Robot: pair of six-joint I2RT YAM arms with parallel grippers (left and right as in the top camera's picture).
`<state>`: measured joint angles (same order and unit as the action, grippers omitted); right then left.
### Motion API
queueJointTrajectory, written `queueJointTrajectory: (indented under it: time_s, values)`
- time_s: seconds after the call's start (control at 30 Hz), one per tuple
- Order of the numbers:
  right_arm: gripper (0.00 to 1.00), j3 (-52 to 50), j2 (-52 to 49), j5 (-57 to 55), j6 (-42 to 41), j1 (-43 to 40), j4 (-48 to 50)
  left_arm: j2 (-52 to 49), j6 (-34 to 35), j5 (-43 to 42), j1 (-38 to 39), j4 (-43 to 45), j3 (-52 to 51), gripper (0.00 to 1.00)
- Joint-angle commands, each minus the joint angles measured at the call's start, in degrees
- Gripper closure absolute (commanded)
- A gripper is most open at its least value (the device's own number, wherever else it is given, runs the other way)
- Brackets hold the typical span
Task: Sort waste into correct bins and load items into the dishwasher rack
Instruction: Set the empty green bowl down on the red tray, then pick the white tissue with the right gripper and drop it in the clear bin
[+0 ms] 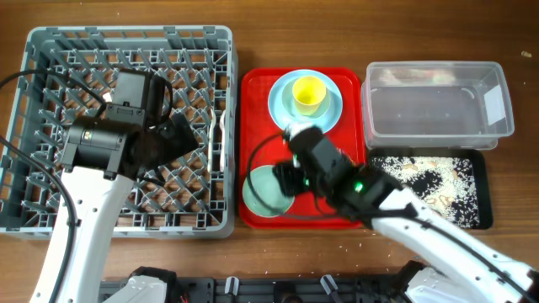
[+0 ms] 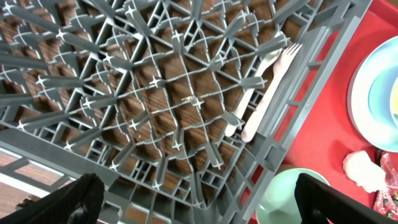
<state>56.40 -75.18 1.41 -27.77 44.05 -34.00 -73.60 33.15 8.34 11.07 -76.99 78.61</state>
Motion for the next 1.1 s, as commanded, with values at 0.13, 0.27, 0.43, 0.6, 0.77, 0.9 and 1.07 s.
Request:
queueJointTrajectory:
  time_s: [0.13, 0.27, 0.43, 0.6, 0.77, 0.9, 1.07]
  values:
    - [0.52, 3.1, -13.35, -6.54, 4.09, -11.37, -2.95, -0.07, 0.15, 0.74, -0.37, 0.0, 0.04, 0.0]
    - [0.44, 3.1, -23.82, -6.56, 6.82, -11.41, 0.94, -0.07, 0.15, 0.74, -0.37, 0.02, 0.04, 0.0]
    - [0.79, 3.5, -28.63, -4.31, 6.62, -11.41, 2.8, -0.07, 0.15, 0.74, -0.37, 0.02, 0.04, 0.0]
    - [0.95, 10.69, -13.49, -15.08, 6.78, -13.51, -4.44, -0.07, 0.15, 0.74, -0.37, 0.0, 0.04, 0.0]
    - [0.9, 10.56, -6.93, -30.93, 5.51, -27.67, -5.51, -0.07, 0.15, 0.74, -0.37, 0.0, 0.04, 0.0]
    - [0.59, 10.56, -14.64, -20.33, 6.75, -38.93, -3.45, -0.07, 0.15, 0.74, -0.37, 0.0, 0.04, 0.0]
    - [0.0, 11.54, -13.84, -12.04, 9.25, -40.59, -8.46, -0.07, 0.15, 0.74, -0.37, 0.02, 0.04, 0.0]
